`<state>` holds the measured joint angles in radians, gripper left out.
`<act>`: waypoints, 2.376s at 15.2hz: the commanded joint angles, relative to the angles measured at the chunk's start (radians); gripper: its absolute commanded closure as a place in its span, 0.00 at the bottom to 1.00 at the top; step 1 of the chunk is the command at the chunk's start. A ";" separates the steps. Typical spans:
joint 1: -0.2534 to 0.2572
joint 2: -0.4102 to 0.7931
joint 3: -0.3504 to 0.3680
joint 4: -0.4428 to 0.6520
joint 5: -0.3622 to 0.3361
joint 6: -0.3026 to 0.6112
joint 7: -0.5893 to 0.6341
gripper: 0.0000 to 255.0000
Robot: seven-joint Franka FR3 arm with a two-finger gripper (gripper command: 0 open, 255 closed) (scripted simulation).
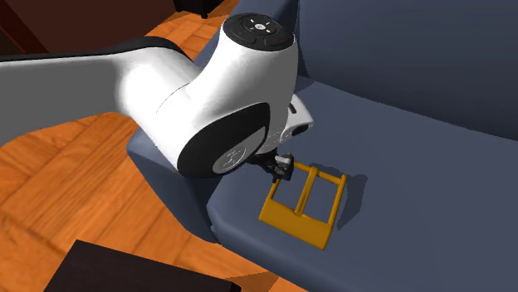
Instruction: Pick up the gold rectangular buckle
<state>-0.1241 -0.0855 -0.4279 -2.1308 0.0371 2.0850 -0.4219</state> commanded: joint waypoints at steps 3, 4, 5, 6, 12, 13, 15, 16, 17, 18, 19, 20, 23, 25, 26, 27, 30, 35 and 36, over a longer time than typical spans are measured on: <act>-0.026 0.153 -0.035 0.084 0.071 0.033 -0.080 0.00; -0.035 0.192 -0.040 0.109 0.091 0.037 -0.099 0.00; -0.046 0.231 -0.044 0.135 0.111 0.040 -0.119 0.00; -0.059 0.271 -0.046 0.161 0.130 0.043 -0.137 0.00; -0.153 0.507 -0.037 0.350 0.235 0.034 -0.226 0.00; -0.163 0.529 -0.035 0.370 0.243 0.032 -0.232 0.00; -0.167 0.543 -0.029 0.361 0.251 0.052 -0.238 0.00; -0.168 0.550 -0.027 0.357 0.255 0.062 -0.240 0.00; -0.170 0.557 -0.025 0.354 0.259 0.073 -0.244 0.00; -0.171 0.564 -0.022 0.350 0.264 0.083 -0.247 0.00; -0.173 0.572 -0.020 0.347 0.268 0.092 -0.250 0.00; -0.175 0.579 -0.017 0.344 0.273 0.102 -0.253 0.00; -0.175 0.583 -0.016 0.340 0.275 0.109 -0.255 1.00; -0.176 0.584 -0.016 0.342 0.275 0.108 -0.255 1.00; -0.176 0.584 -0.015 0.342 0.275 0.108 -0.255 1.00; -0.176 0.584 -0.016 0.342 0.275 0.108 -0.255 1.00; -0.176 0.584 -0.015 0.342 0.276 0.109 -0.255 1.00; -0.171 0.561 -0.023 0.352 0.262 0.078 -0.245 1.00; -0.169 0.554 -0.026 0.355 0.258 0.068 -0.242 1.00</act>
<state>-0.2949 0.4749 -0.4517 -1.7773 0.2982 2.1605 -0.6670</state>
